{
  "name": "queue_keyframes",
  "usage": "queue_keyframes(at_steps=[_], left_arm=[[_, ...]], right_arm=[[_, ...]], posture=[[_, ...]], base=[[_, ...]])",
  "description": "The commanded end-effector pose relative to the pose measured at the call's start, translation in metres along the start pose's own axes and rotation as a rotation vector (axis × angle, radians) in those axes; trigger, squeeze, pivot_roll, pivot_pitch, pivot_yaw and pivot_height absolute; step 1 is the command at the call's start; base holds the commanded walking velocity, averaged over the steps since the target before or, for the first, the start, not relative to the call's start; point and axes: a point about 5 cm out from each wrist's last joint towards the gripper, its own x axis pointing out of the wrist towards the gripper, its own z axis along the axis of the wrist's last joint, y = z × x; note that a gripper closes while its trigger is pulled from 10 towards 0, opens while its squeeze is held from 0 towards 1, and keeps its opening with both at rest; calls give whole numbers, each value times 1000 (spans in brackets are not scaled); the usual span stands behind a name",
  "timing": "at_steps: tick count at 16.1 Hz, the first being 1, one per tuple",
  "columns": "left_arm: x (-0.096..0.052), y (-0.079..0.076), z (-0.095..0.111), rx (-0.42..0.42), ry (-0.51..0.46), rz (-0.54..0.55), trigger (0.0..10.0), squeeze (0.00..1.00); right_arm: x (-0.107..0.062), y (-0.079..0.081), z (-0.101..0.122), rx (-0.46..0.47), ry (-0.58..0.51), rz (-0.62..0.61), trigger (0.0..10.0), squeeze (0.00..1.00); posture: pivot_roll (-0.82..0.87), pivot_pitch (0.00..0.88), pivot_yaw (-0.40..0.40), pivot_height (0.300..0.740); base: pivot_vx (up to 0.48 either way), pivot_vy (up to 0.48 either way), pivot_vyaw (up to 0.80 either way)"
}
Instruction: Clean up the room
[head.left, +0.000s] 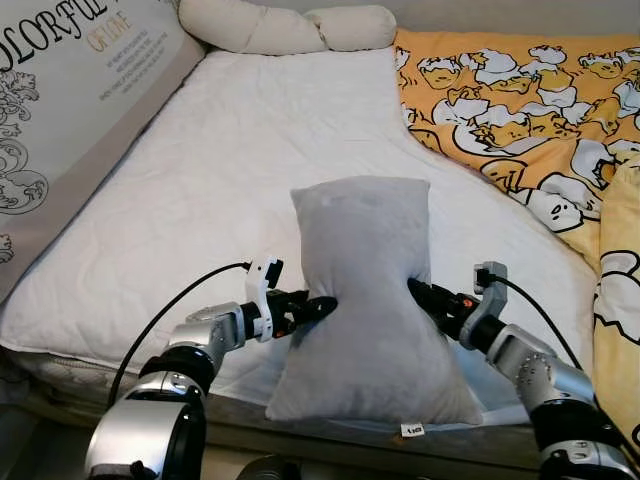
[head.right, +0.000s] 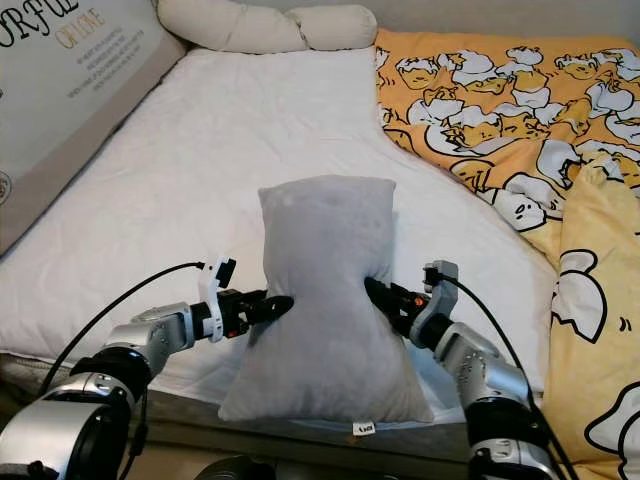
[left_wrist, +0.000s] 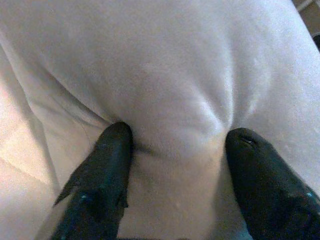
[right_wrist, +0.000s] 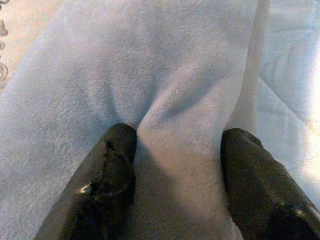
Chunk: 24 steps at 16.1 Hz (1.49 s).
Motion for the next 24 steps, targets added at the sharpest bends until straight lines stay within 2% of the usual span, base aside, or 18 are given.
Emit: queue_keyframes(at_steps=[1,5,8,10,12,14,15,17,20,21,22,24], left_arm=[[1,0,-4,18,8,20,0,0],[5,-5,-4,51,0,-3,0,0],[6,-5,-2,81,-2,43,0,0],[5,-5,11,127,-77,73,0,0],[5,-6,20,147,-103,77,0,0],[2,-13,45,222,-177,91,0,0],[2,-15,50,231,-195,91,0,0],[1,-20,60,277,-240,94,0,0],[-4,-28,83,346,-390,142,0,0],[-5,-29,85,363,-400,147,0,0],[-6,-33,90,423,-408,161,0,0],[-9,-37,94,429,-452,196,0,0]], right_arm=[[3,3,-6,3,6,0,0,0],[7,7,-13,-4,18,-8,0,0],[11,10,-12,-84,9,-40,0,0],[14,15,-4,-72,-57,-39,0,0],[16,20,2,-75,-91,-28,0,0],[17,28,14,-104,-134,-21,0,0],[17,29,17,-107,-151,-26,0,0],[15,36,32,-106,-255,-10,0,0],[11,49,47,-149,-333,-25,0,0],[11,49,49,-152,-342,-36,0,0],[10,51,57,-147,-382,-50,0,0],[8,56,65,-171,-419,-52,0,0]], posture=[[-43,0,89,740],[-44,0,99,740],[-33,0,96,740],[-28,0,94,740],[-28,0,93,740],[-28,0,98,740],[-28,0,99,740],[-35,0,105,740],[-37,0,103,740],[-37,0,103,740],[-32,0,99,740],[-30,0,100,740]], base=[[0,0,0],[0,0,0],[0,0,0],[0,0,0],[0,0,0],[0,0,0],[0,0,0],[0,0,0],[0,0,0],[0,0,0],[0,0,0],[0,0,0]])
